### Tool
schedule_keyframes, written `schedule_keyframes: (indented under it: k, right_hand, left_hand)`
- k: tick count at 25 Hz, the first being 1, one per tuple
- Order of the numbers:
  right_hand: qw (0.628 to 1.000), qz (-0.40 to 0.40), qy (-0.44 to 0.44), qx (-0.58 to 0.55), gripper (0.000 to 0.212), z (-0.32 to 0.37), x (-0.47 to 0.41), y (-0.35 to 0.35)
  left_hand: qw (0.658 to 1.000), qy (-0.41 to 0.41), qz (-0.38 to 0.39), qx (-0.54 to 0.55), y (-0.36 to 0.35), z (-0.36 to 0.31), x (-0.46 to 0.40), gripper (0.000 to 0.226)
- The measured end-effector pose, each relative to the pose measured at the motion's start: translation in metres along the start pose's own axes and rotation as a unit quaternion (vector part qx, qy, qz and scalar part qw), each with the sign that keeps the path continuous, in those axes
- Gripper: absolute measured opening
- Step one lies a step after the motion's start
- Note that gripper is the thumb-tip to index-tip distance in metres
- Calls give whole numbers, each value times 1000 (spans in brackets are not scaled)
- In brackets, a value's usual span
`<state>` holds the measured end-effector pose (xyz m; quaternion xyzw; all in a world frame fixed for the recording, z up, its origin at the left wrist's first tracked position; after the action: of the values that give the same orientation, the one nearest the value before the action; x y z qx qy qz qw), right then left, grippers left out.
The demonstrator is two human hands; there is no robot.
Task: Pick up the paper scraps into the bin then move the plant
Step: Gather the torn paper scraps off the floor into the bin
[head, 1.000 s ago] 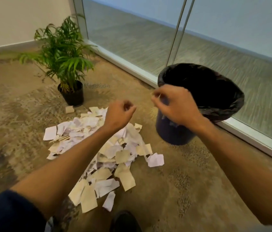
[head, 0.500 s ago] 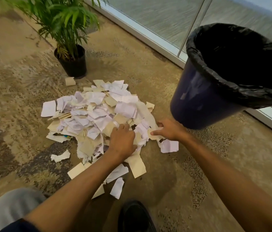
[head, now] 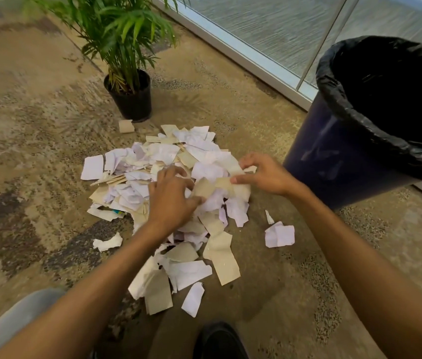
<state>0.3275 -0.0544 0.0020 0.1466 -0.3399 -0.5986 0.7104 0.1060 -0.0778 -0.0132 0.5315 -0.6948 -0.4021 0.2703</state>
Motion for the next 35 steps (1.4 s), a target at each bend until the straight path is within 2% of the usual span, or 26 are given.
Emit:
schedule_keyframes:
  k: [2,3,6,8,9,13,16,18,21,25,27,31,35]
  right_hand:
    - [999,9,0,37,46,10,-25,-16]
    - [999,19,-2,51,50,13,-35,-26]
    - [993,28,13,116,22,17,-50,-52]
    - [990,9,24,139,29,16,-49,-62]
    - [991,-5,29,133,26,14,-46,-64]
    - [997,5,23,71,30,13,-29,-57]
    - [999,-11,24,25,41,27,-11,-35]
    - [997,-49,42,29,44,47,7,-12]
    - [988,-117,87,51,30,89,38,36]
    - [946,-280,144,78,23,138,92,124]
    - [925,-343,140,87,24,146,117,168]
    - [885,-444,95,104,25,126,152,242]
    - [857,-506,19,97,23,73,168,277]
  left_hand:
    - [998,21,40,-36,6,12,-6,26]
    - [996,25,71,-54,4,15,-6,25]
    - [985,-7,110,-132,-9,15,-4,19]
    - [980,-27,98,-169,-13,13,-3,13]
    - [980,-33,93,-174,-13,11,-3,9]
    - [988,-45,65,-135,-4,4,2,9]
    - [1000,-10,1,-25,26,-2,3,13]
    - [997,20,-35,66,52,-10,0,14]
    - [977,37,-84,195,92,-31,-7,18]
    - [932,24,-105,346,134,-90,-30,32]
    - [914,12,-96,395,143,-134,-49,31]
    - [894,-46,-63,440,141,-232,-83,24]
    - [917,-68,-11,392,106,-297,-109,23]
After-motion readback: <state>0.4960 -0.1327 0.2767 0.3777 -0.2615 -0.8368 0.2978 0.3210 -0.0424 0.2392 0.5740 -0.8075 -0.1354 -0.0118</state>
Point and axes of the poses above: each hand's wrist, its own x-axis away from the middle knuckle, its own y-axis out of the back of the hand, z = x × y, the point moved 4 cm from there along -x, towards the middle knuckle, and after that the axes turned 7 degrees about -y, right-handed, at the moved point
